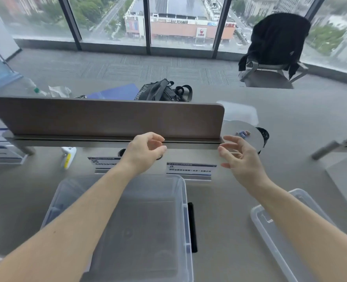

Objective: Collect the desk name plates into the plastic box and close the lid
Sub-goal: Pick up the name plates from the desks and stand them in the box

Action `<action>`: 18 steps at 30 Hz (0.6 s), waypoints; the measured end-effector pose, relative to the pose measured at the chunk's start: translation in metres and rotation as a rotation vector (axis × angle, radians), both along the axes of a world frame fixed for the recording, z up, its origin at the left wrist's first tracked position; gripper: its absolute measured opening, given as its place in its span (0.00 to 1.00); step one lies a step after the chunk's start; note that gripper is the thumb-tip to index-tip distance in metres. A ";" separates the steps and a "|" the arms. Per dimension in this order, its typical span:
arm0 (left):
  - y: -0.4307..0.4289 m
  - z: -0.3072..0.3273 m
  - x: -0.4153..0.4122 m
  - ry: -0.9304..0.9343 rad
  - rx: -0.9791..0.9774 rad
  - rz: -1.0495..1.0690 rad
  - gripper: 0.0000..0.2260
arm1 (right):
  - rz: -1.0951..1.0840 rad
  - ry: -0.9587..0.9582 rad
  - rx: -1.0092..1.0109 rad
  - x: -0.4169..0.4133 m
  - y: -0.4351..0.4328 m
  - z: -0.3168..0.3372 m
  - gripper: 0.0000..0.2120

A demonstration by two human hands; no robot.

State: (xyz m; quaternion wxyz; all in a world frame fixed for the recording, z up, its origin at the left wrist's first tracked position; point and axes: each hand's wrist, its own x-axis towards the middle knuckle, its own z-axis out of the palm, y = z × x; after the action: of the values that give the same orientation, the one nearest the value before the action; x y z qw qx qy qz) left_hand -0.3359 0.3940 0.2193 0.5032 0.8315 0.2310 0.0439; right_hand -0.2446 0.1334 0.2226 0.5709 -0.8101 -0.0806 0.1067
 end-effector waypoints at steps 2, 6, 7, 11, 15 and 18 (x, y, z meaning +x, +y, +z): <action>-0.007 -0.026 0.014 0.082 0.099 -0.068 0.10 | 0.014 0.015 -0.045 0.013 -0.005 -0.028 0.15; -0.009 -0.077 0.039 0.196 0.324 -0.231 0.18 | 0.077 -0.014 -0.187 0.040 -0.011 -0.086 0.19; -0.008 -0.087 0.046 0.230 0.352 -0.265 0.19 | 0.087 -0.027 -0.231 0.046 -0.013 -0.098 0.21; -0.001 -0.121 0.070 0.315 0.421 -0.347 0.22 | 0.102 -0.013 -0.333 0.068 -0.019 -0.142 0.28; 0.002 -0.138 0.092 0.349 0.534 -0.444 0.25 | 0.099 0.018 -0.322 0.080 -0.013 -0.174 0.28; 0.000 -0.149 0.104 0.353 0.508 -0.494 0.24 | 0.073 0.018 -0.299 0.083 -0.007 -0.190 0.23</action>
State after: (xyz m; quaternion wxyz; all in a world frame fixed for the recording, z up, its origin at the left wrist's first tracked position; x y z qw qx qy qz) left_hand -0.2318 0.3939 0.0700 0.2293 0.9550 0.0884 -0.1662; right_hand -0.1619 0.1261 0.0327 0.4401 -0.8817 -0.0880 0.1454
